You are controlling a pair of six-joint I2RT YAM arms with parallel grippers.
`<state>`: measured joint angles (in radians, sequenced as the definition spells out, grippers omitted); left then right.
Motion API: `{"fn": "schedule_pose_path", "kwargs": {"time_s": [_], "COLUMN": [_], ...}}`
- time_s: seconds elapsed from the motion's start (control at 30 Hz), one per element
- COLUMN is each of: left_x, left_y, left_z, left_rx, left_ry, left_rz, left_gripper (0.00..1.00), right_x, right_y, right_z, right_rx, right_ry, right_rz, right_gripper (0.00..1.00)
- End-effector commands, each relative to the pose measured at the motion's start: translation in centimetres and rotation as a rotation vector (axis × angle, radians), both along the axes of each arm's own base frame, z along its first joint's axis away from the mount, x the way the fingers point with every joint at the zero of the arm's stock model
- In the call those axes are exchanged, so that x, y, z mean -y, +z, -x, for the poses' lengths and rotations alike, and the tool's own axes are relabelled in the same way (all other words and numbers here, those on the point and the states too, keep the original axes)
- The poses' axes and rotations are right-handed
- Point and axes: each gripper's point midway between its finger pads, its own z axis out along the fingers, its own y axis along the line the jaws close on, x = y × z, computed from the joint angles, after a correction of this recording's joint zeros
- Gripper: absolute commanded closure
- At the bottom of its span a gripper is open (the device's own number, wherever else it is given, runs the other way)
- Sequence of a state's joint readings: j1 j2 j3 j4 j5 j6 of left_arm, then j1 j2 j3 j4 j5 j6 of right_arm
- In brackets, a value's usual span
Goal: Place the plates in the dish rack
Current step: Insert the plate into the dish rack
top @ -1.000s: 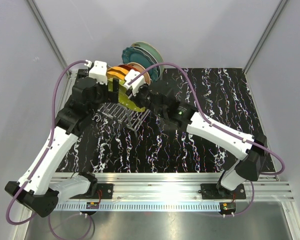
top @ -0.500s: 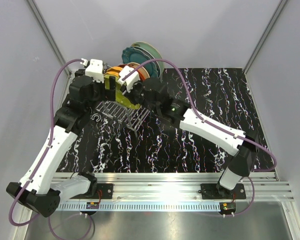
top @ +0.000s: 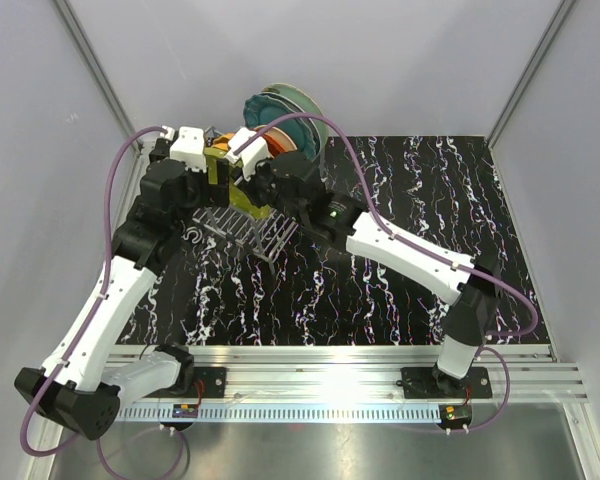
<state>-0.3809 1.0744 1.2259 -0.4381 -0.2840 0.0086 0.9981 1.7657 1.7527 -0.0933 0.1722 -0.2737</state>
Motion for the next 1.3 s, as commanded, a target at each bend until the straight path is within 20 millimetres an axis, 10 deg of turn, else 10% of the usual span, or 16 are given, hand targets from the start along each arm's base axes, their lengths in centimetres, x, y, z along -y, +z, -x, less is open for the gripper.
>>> {"fn": "schedule_pose_path", "kwargs": {"time_s": [0.0, 0.6, 0.97, 1.27], "left_x": [-0.1, -1.3, -1.5, -1.6], "left_y": [3.2, 1.6, 1.5, 1.1], "left_z": [-0.5, -0.3, -0.3, -0.3], "left_rx": [0.136, 0.135, 0.134, 0.126], "left_ry": [0.009, 0.057, 0.063, 0.067], "left_rz": [0.051, 0.033, 0.032, 0.026], "left_gripper": [0.01, 0.01, 0.01, 0.01], "right_x": [-1.9, -2.0, -2.1, -2.6], "right_y": [6.7, 3.9, 4.0, 4.6], "right_z": [2.0, 0.9, 0.5, 0.4], "right_rx": [0.078, 0.023, 0.026, 0.022], "right_ry": [0.079, 0.018, 0.002, 0.012], "right_rz": [-0.177, -0.143, -0.147, -0.158], "right_gripper": [1.0, 1.0, 0.57, 0.48]}}
